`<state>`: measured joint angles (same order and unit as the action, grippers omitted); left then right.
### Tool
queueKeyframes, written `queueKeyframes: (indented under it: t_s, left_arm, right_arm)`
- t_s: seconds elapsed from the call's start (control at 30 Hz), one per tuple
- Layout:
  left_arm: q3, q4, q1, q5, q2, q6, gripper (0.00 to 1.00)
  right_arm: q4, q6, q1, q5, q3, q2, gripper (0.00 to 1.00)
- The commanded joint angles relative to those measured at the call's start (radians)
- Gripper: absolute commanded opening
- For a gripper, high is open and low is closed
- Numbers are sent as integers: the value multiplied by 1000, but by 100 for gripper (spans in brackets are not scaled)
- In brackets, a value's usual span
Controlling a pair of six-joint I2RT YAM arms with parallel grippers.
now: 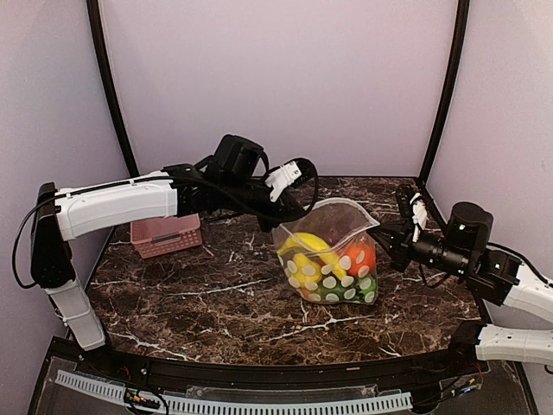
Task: Open the zip-top bag and remove the fake food
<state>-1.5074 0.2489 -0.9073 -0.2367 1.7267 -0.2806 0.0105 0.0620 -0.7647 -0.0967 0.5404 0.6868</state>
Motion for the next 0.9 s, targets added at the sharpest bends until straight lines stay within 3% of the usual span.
queueKeyframes:
  t_s: [0.0, 0.27, 0.5, 0.67, 0.7, 0.87]
  left_arm:
    - [-119, -61, 13, 69, 89, -24, 1]
    - [-162, -157, 34, -33, 137, -92, 1]
    - [-73, -124, 35, -205, 154, -151, 1]
    - [-17, -107, 35, -260, 129, -189, 1]
    - [-3, -108, 35, -264, 115, -193, 1]
    - [15, -95, 34, -284, 76, -223, 1]
  right_arm:
    - [-52, -44, 5, 144, 80, 10, 0]
    - [-45, -36, 4, 28, 64, 82, 0]
    - [-94, 54, -11, -52, -55, 113, 0]
    - [-73, 65, -68, -108, -38, 141, 0]
    - [-53, 61, -78, -135, -19, 148, 10]
    - [92, 59, -88, -152, 77, 118, 81]
